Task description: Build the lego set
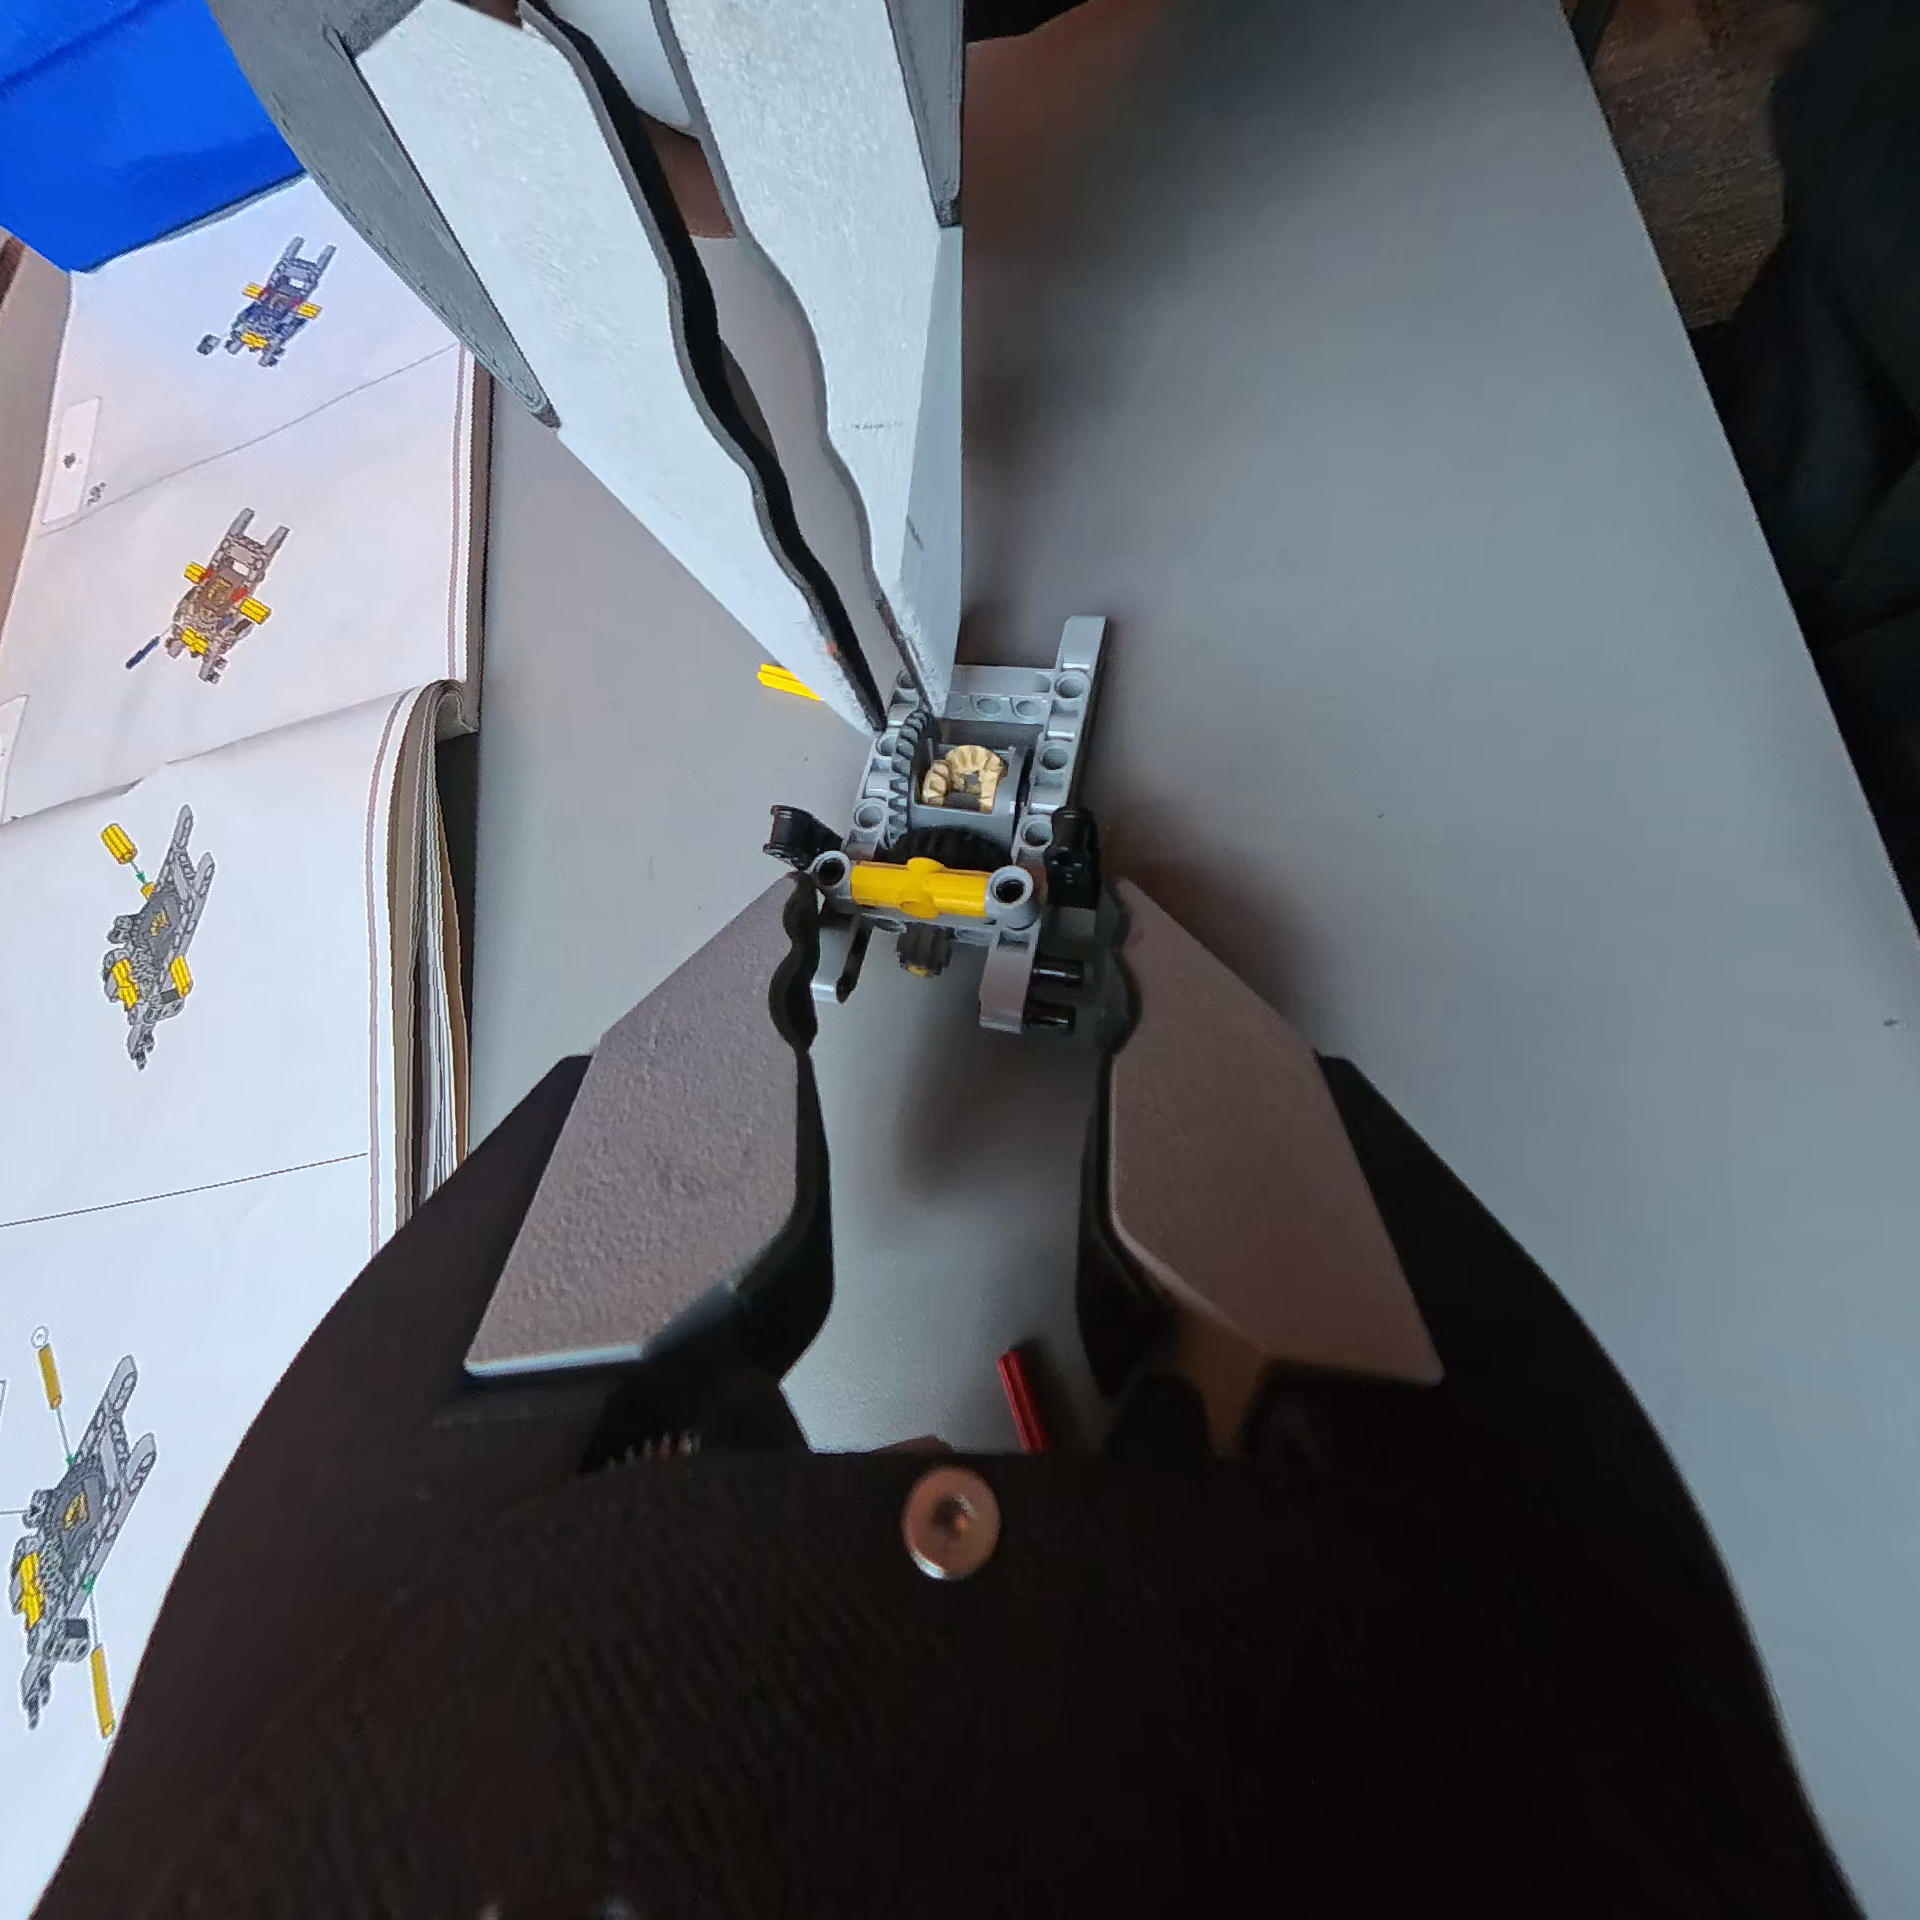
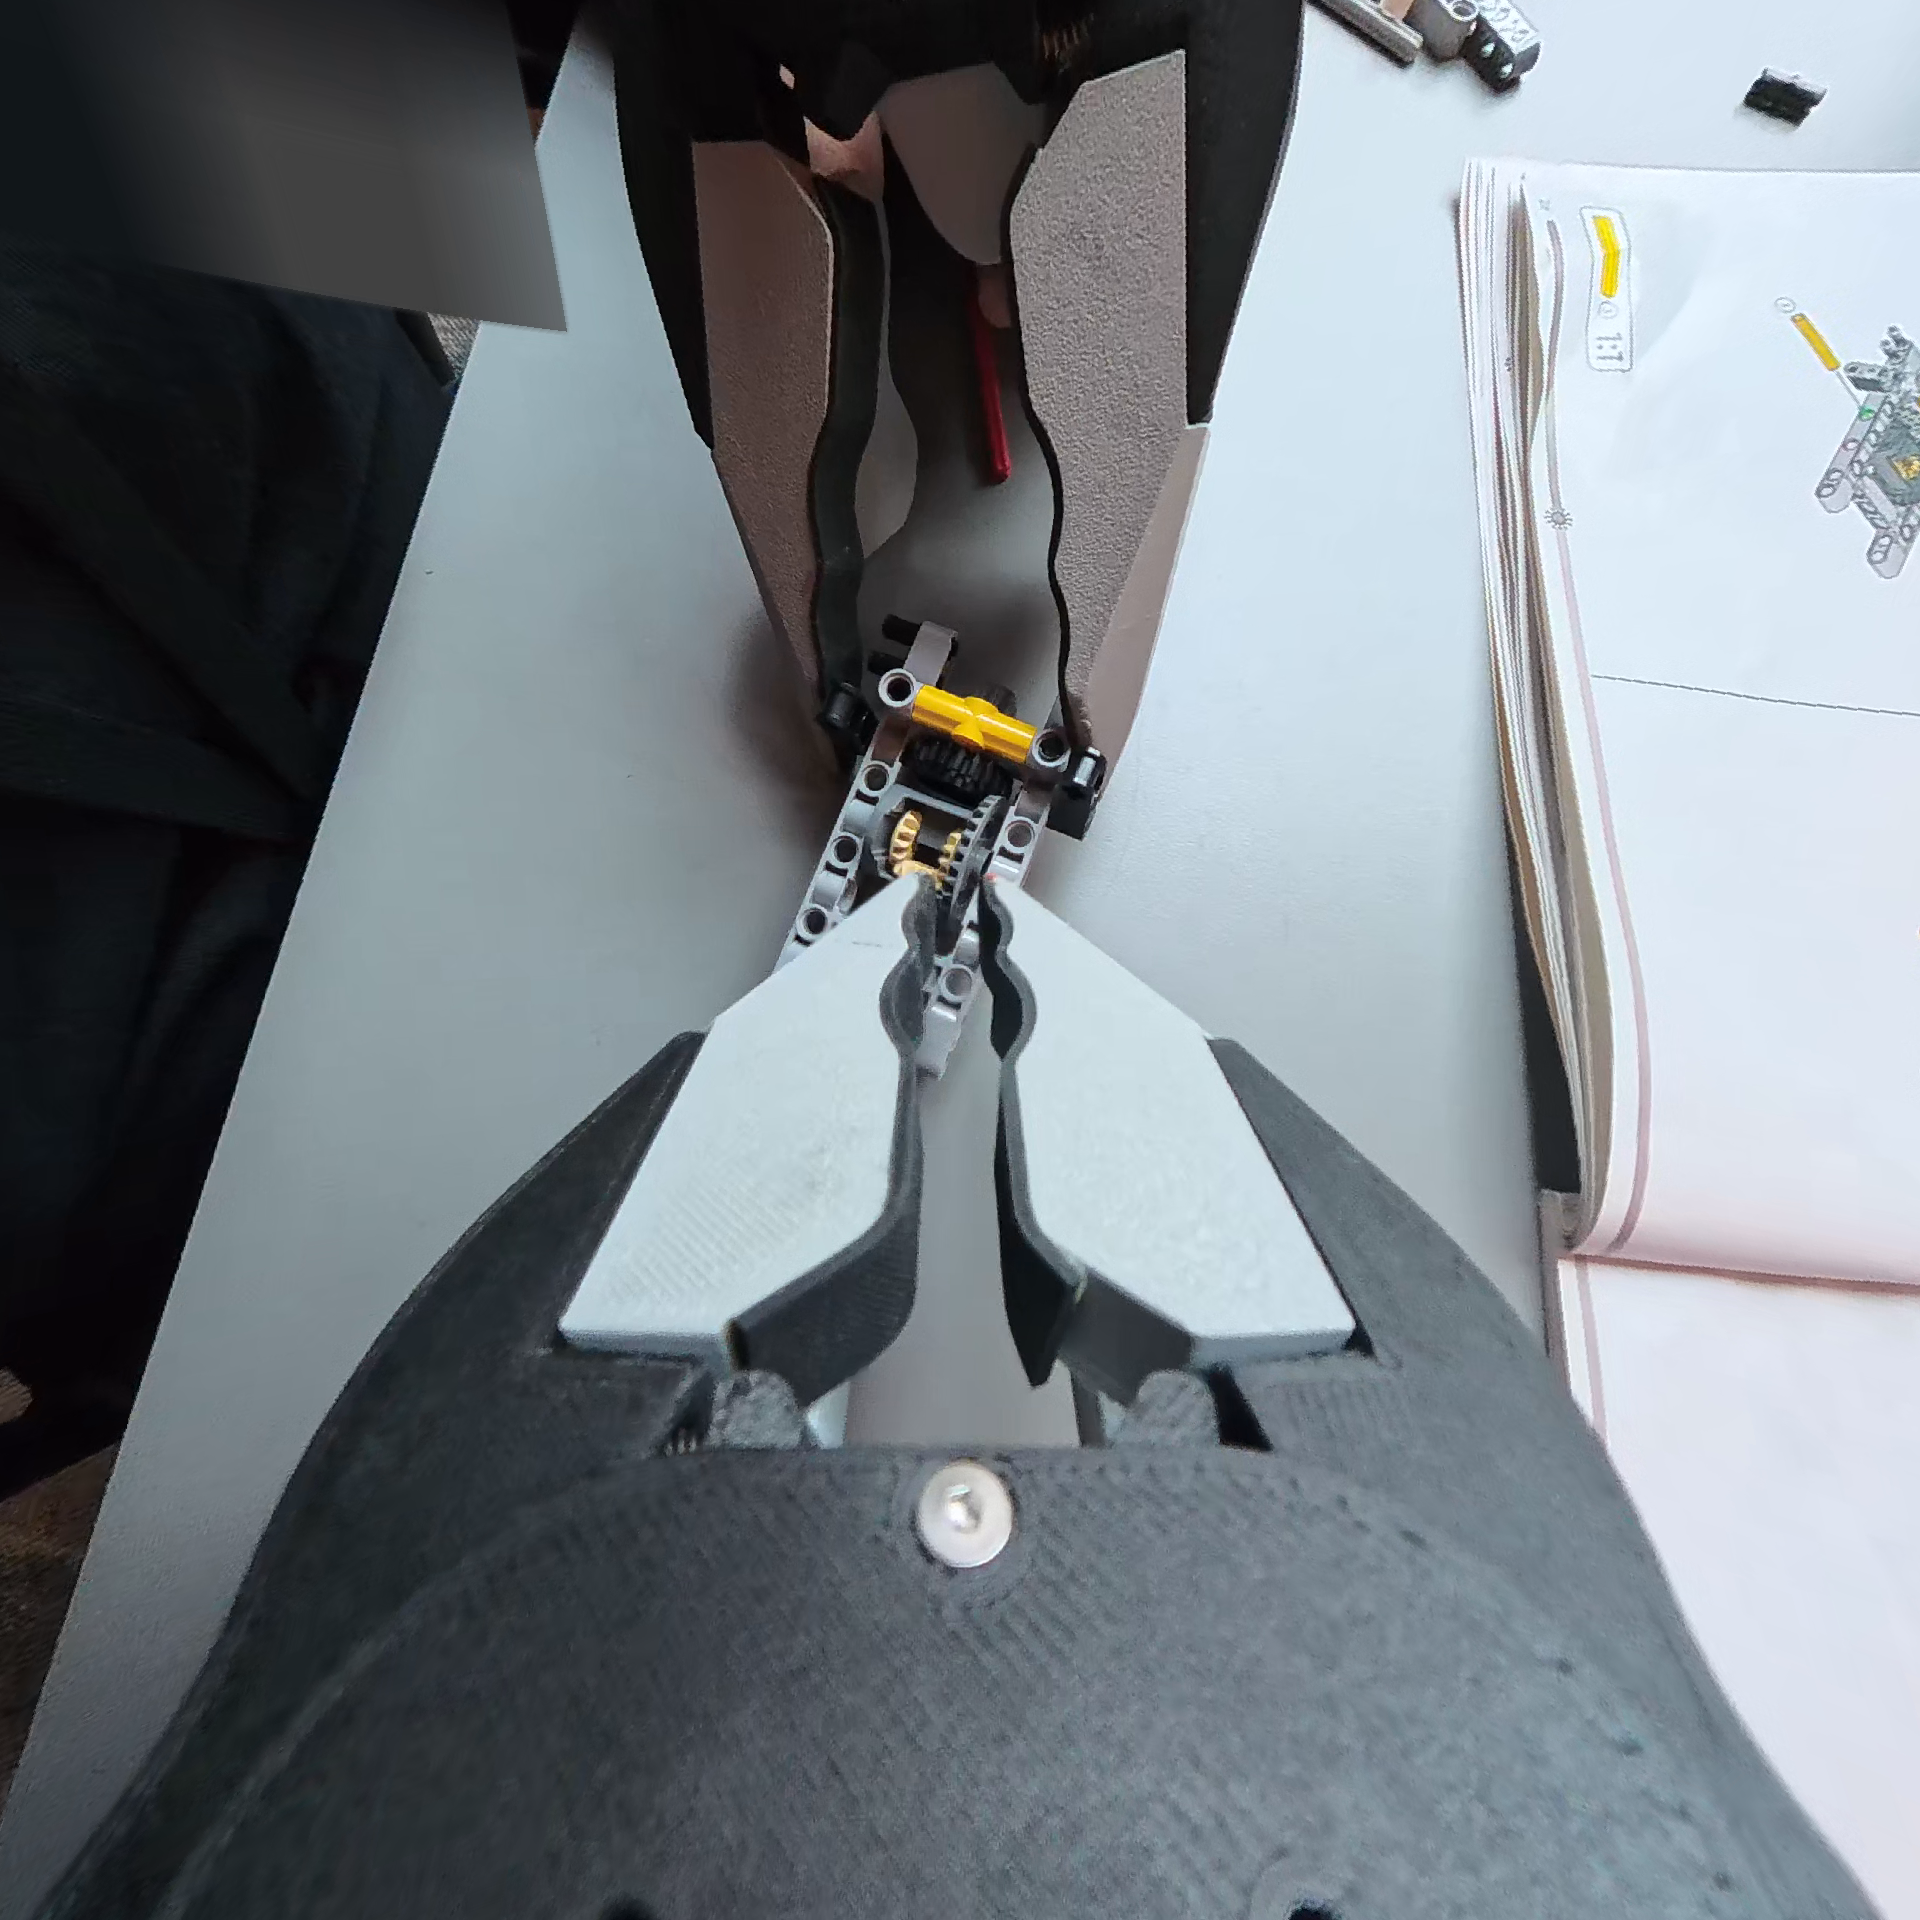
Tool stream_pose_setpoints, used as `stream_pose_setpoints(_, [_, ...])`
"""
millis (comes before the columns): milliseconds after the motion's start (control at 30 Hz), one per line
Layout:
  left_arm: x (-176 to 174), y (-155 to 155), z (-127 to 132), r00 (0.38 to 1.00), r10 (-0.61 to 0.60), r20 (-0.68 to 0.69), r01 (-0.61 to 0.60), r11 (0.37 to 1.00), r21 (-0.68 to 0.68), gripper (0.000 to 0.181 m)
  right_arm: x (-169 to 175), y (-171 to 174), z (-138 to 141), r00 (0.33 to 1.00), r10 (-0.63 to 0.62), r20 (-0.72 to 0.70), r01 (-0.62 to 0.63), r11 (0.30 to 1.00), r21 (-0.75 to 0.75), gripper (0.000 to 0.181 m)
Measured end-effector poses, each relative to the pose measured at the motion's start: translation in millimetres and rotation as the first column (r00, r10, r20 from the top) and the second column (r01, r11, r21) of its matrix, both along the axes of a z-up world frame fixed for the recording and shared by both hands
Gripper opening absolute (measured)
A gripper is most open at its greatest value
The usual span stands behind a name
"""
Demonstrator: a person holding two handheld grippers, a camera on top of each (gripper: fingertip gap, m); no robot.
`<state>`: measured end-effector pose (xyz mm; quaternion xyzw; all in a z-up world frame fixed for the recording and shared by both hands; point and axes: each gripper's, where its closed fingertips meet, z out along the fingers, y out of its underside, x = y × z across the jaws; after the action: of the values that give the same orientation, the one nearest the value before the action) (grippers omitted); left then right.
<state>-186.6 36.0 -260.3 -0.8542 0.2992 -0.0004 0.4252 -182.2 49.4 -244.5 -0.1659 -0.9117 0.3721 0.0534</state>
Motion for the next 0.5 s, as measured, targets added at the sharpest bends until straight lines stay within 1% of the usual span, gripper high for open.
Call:
stream_pose_setpoints(200, [0.0,-0.1,-0.1,1.0,0.0,0.001,0.0,1.0,-0.001,0.051,0.5,4.4,4.2,1.0,0.003,-0.016,-0.002,1.0,0.007,0.008])
stream_pose_setpoints(267, [0.1,-0.1,-0.1,1.0,0.0,0.001,0.0,1.0,-0.001,0.051,-4.2,18.6,8.4,0.999,-0.018,-0.035,0.019,0.999,0.026,0.008])
stream_pose_setpoints(333, [0.0,-0.1,0.0,1.0,0.0,0.0,0.0,1.0,0.0,0.051,-12.5,42.0,10.3,0.997,-0.037,-0.067,0.041,0.997,0.059,0.008])
stream_pose_setpoints(433, [0.1,-0.1,0.0,1.0,0.0,0.0,0.0,1.0,0.0,0.051,-14.7,65.7,2.6,1.0,0.001,-0.007,0.0,0.995,0.099,0.012])
stream_pose_setpoints(500, [0.1,-0.2,-0.1,1.0,0.0,0.001,0.0,1.0,-0.001,0.051,-14.1,68.6,-5.6,0.998,0.066,0.021,-0.068,0.988,0.137,0.014])
